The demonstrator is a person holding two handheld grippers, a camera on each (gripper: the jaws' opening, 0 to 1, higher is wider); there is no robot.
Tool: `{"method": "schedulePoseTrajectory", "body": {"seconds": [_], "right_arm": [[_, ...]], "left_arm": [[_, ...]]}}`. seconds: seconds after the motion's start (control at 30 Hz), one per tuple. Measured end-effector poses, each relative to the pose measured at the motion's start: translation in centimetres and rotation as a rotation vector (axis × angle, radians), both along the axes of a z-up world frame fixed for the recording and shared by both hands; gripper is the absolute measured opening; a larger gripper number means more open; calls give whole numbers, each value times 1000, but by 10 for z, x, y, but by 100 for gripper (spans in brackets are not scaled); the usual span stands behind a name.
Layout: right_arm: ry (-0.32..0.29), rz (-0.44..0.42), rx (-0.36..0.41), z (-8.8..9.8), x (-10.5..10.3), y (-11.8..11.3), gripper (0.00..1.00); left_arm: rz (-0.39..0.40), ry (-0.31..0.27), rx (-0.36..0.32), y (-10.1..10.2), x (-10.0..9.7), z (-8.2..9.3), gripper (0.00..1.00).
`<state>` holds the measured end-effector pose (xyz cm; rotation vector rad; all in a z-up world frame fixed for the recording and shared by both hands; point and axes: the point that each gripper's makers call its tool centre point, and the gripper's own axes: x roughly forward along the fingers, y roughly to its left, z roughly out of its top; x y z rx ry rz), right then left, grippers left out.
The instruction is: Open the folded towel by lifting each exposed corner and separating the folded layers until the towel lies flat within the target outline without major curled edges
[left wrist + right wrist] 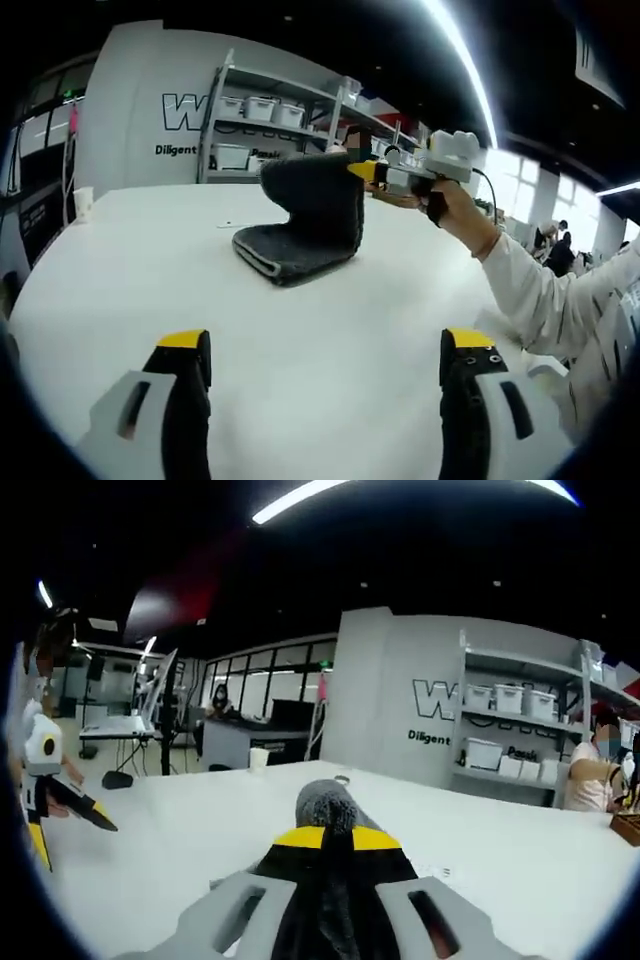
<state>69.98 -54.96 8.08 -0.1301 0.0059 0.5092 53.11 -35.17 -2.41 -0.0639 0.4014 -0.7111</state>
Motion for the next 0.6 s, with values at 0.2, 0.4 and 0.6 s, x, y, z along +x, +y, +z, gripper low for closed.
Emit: {"method": "schedulePoseTrajectory", "body": {"seconds": [0.2, 0.4, 0.6], "right_arm": [[-11, -62, 30, 3, 1, -27, 0], [-4, -126, 60, 0, 0, -57, 0], [2, -191, 87, -5, -2, -86, 0]], "left_arm": [[-4, 1, -2, -1, 0, 1, 93], [-7, -4, -3, -2, -2, 3, 93], [-8, -2, -2, -3, -1, 2, 93]]}}
